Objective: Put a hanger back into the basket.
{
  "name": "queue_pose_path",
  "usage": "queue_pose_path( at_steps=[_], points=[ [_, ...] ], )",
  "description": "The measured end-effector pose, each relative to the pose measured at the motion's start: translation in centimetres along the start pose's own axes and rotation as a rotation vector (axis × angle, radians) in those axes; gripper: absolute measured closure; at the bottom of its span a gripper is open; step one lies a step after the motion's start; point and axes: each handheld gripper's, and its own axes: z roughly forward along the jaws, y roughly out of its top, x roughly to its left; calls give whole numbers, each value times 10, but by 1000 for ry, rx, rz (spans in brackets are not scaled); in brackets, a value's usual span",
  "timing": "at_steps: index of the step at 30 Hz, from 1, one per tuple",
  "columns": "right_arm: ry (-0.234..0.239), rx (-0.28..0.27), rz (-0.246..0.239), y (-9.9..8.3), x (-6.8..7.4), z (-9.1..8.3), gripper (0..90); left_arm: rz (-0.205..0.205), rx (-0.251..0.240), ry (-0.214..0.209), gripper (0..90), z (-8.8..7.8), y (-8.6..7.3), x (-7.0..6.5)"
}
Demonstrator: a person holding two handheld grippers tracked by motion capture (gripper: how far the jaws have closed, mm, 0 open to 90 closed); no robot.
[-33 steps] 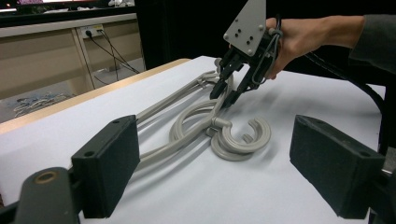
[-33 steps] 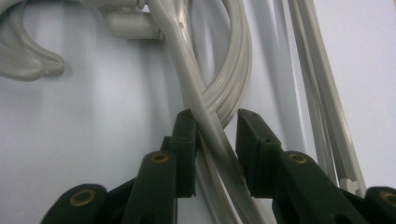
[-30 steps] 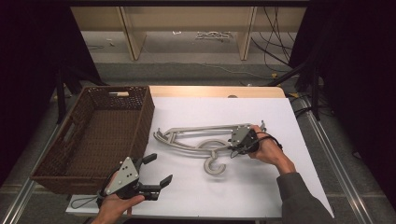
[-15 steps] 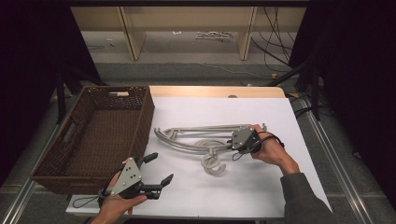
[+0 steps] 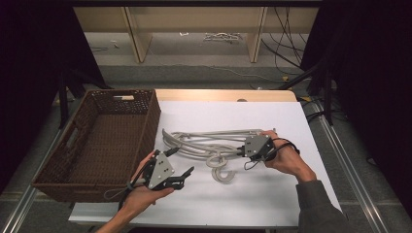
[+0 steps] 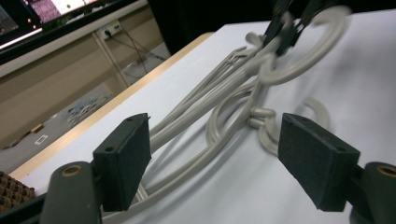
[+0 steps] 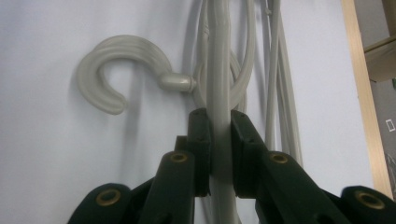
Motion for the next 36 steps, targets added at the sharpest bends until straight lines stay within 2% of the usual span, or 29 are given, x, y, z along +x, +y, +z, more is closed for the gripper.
queue_pose_path(
  at_steps=[1,2,3,4,5,7,8,11,13,16,17,19,20,22,24,26,28,29,30,31,32,33,34,35,36],
  points=[
    [0,0,0,0,0,0,808,10,7,2,260,5,1,1],
    [-6,-13,6,0,1,-5,809,119,17,7,264,9,5,9],
    [-6,-13,6,0,1,-5,809,110,22,42,264,12,6,9],
    [-14,-15,12,0,2,-7,809,81,24,78,265,15,7,7],
    [-5,-31,9,1,4,-11,809,91,27,72,271,20,9,6],
    [-13,-22,6,1,4,-13,809,100,29,61,282,23,10,4],
    [-2,-39,0,2,5,-15,809,106,31,53,282,25,12,2],
    [3,-48,-14,7,9,-19,810,139,37,17,282,30,17,-3],
    [-1,-37,-26,9,10,-20,810,138,37,8,287,31,18,-5],
    [5,-42,-67,14,13,-21,810,146,49,-13,348,33,20,-8],
    [5,-42,-67,14,13,-21,810,158,62,-24,348,34,20,-9],
    [20,-50,-72,17,16,-21,810,185,94,-20,372,36,21,-8],
    [35,-48,-76,19,18,-20,810,204,106,-58,440,38,22,-7],
    [27,-46,-79,20,18,-20,810,216,123,-69,445,38,22,-6],
    [36,-52,-81,22,20,-19,810,262,165,-103,495,40,23,-6],
    [48,-58,-98,23,20,-18,810,277,186,-122,505,41,23,-7],
    [62,-54,-85,25,21,-18,810,286,196,-142,547,43,24,-8],
    [52,-50,-92,25,22,-17,810,294,207,-147,584,43,24,-9],
    [64,-63,-105,26,21,-15,810,298,220,-155,623,43,25,-10],
    [62,-65,-110,27,22,-16,810,374,242,-230,700,47,28,-9],
    [62,-65,-110,27,22,-16,810,374,242,-230,707,47,28,-9],
    [68,-59,-100,27,22,-16,810,561,256,-311,720,53,37,-1],
    [68,-59,-100,27,22,-16,810,520,264,-311,720,52,36,-3],
    [72,-63,-99,27,22,-16,810,484,258,-271,727,49,35,-5],
    [66,-76,-101,26,21,-17,808,470,257,-265,742,48,35,-5]
  ],
)
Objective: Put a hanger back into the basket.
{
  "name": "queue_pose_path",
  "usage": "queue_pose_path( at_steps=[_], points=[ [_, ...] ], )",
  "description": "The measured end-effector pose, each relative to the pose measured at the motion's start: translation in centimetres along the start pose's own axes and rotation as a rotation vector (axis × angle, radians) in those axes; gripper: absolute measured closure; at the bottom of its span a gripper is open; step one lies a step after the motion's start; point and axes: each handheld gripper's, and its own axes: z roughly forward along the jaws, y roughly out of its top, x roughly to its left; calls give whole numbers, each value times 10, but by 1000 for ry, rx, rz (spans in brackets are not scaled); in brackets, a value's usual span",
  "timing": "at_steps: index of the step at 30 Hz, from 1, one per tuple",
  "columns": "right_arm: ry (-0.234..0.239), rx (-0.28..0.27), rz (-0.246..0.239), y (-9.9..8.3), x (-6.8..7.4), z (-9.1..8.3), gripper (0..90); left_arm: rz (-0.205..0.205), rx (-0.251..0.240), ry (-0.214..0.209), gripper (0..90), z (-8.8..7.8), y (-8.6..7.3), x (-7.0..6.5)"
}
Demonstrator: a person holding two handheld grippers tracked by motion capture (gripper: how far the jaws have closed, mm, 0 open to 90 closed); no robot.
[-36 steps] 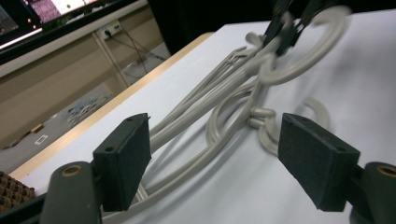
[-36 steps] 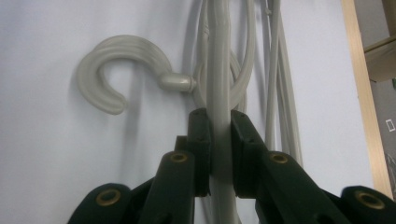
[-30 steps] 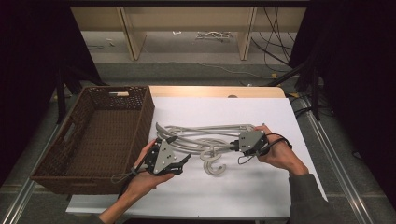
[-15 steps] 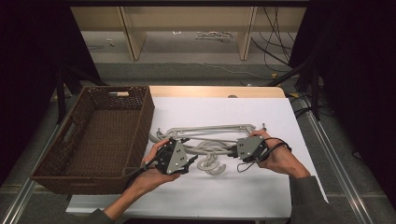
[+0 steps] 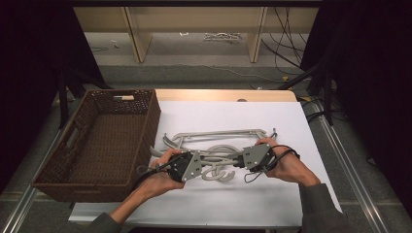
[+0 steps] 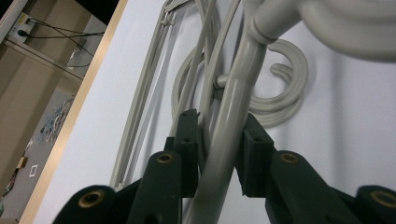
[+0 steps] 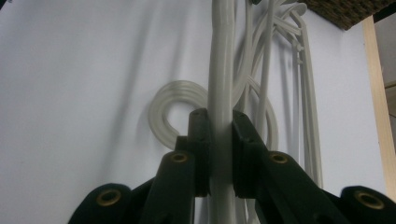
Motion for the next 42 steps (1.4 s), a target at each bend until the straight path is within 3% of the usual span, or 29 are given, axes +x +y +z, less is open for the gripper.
queue_pose_path(
  at_steps=[2,5,6,8,10,11,15,16,17,18,19,20,22,23,26,28,33,42],
  points=[
    [3,-13,7,0,0,-1,806,14,-3,-23,745,-2,2,4],
    [-14,-23,25,1,0,-4,803,23,4,-7,755,-8,5,4],
    [-9,-29,31,1,0,-5,802,43,6,-22,758,-9,6,5],
    [-26,-42,40,0,-1,-6,793,43,-6,-37,762,-10,7,7],
    [-44,-56,71,-1,-2,-9,774,10,-17,-48,771,-11,7,7],
    [-44,-54,76,0,-2,-9,773,-26,-23,-45,772,-11,7,5],
    [-67,-41,101,1,-3,-9,751,-46,-31,-72,780,-12,7,7],
    [-88,-44,111,1,-4,-8,715,-79,-40,-82,785,-13,6,8],
    [-88,-44,111,1,-4,-8,715,-79,-40,-82,789,-13,6,8],
    [-113,-32,153,2,-5,-9,650,-119,-65,-112,791,-14,5,11],
    [-113,-32,153,2,-5,-9,650,-119,-65,-112,791,-14,5,11],
    [-117,-43,168,2,-5,-10,627,-144,-63,-102,791,-16,5,12],
    [-158,-57,217,3,-5,-14,582,-174,-53,-94,791,-19,3,15],
    [-169,-62,225,3,-5,-15,573,-195,-53,-109,791,-20,2,17],
    [-201,-73,254,2,-6,-20,529,-232,-30,-95,791,-23,1,19],
    [-226,-72,279,2,-5,-24,511,-260,-26,-117,791,-25,1,21],
    [-248,-78,301,5,-1,-31,501,-283,-7,-137,791,-27,2,25],
    [-262,-78,319,5,11,-37,485,-243,102,-202,790,-26,11,31]
  ],
)
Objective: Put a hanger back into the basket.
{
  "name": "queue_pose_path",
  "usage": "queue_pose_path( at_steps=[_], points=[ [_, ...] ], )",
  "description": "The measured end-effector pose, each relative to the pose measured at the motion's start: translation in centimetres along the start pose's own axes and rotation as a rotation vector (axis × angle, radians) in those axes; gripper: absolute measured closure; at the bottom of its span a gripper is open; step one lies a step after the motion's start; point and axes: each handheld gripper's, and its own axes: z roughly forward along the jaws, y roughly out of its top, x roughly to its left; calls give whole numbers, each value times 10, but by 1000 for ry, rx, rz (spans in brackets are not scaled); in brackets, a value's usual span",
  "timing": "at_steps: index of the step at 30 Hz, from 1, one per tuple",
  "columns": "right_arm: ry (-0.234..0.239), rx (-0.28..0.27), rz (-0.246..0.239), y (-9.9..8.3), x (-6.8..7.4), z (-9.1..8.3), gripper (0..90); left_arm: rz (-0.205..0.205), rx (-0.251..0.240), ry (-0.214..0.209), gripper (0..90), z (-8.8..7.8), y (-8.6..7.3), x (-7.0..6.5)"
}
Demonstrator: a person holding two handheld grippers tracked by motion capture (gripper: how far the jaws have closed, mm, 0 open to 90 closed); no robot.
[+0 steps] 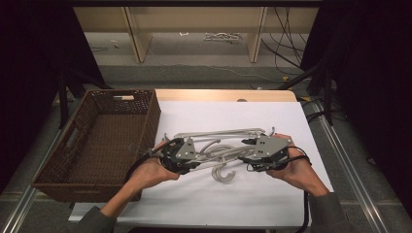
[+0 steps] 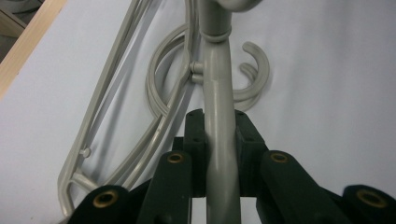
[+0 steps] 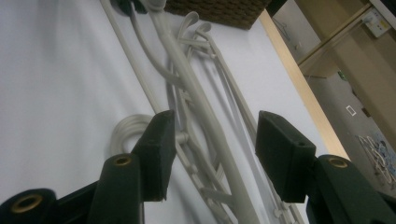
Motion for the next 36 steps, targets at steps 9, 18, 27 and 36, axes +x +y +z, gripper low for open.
queue_pose_path(
  at_steps=[9,18,27,36],
  points=[
    [-19,-19,25,-3,2,-6,470,93,113,-24,792,4,12,2],
    [-43,-49,51,-5,-1,-16,462,74,50,-39,793,-12,24,13],
    [-63,-66,58,-5,1,-24,454,-10,-12,-15,793,-41,39,36],
    [-94,-118,117,-2,3,-28,380,-64,-50,59,793,-85,42,56]
  ],
)
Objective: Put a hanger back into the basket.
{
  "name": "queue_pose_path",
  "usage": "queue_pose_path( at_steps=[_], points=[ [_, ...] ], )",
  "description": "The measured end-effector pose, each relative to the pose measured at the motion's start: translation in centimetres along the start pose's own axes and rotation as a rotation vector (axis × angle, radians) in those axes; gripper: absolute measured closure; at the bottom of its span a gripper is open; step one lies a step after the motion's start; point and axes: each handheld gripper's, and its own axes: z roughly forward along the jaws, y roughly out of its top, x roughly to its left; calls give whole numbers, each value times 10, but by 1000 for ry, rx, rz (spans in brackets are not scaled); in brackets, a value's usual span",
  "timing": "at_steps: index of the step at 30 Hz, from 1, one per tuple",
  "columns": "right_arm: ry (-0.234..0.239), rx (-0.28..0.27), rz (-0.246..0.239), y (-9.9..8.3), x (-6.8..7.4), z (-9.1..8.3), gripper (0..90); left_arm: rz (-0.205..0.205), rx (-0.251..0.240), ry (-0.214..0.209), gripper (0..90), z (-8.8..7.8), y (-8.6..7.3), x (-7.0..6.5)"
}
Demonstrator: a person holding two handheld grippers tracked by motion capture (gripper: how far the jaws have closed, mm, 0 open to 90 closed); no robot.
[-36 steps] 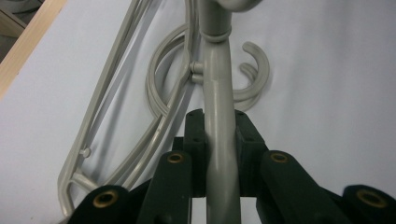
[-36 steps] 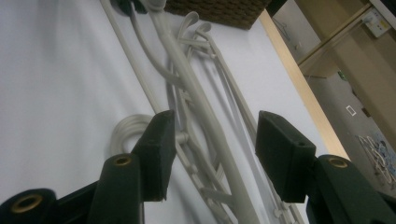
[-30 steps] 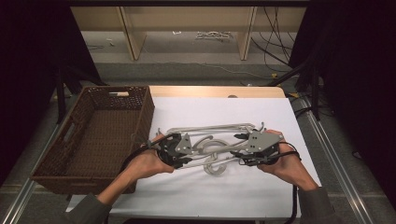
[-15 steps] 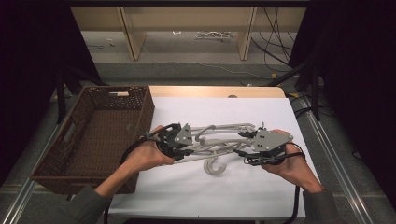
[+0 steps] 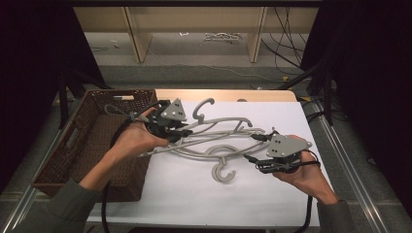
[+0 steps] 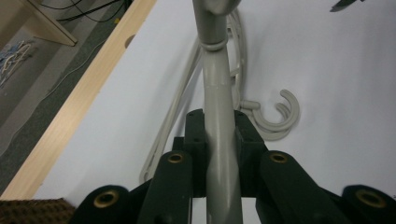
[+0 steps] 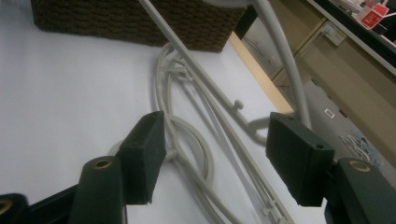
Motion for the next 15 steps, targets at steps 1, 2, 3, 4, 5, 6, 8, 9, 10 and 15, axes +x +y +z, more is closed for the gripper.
queue_pose_path(
  at_steps=[1,2,3,4,5,6,8,9,10,15],
  points=[
    [5,-3,5,0,0,0,380,-1,3,8,793,-4,-1,2],
    [1,0,7,-1,1,0,380,-2,6,21,793,-8,-2,4],
    [7,5,9,-1,2,1,380,-3,10,31,793,-13,-4,7],
    [12,7,11,-2,3,2,380,-88,5,86,793,-19,-8,3],
    [15,10,9,-3,4,3,380,-95,3,92,793,-24,-11,6],
    [14,12,9,-3,4,3,380,-105,0,103,793,-29,-15,8],
    [20,18,12,-5,5,5,380,-120,-7,130,793,-39,-24,13],
    [19,20,10,-5,5,6,378,-133,-13,144,793,-45,-29,15],
    [21,21,11,-6,5,6,377,-143,-20,153,793,-51,-35,18],
    [25,24,23,-7,7,8,365,-169,-16,194,793,-76,-59,29]
  ],
)
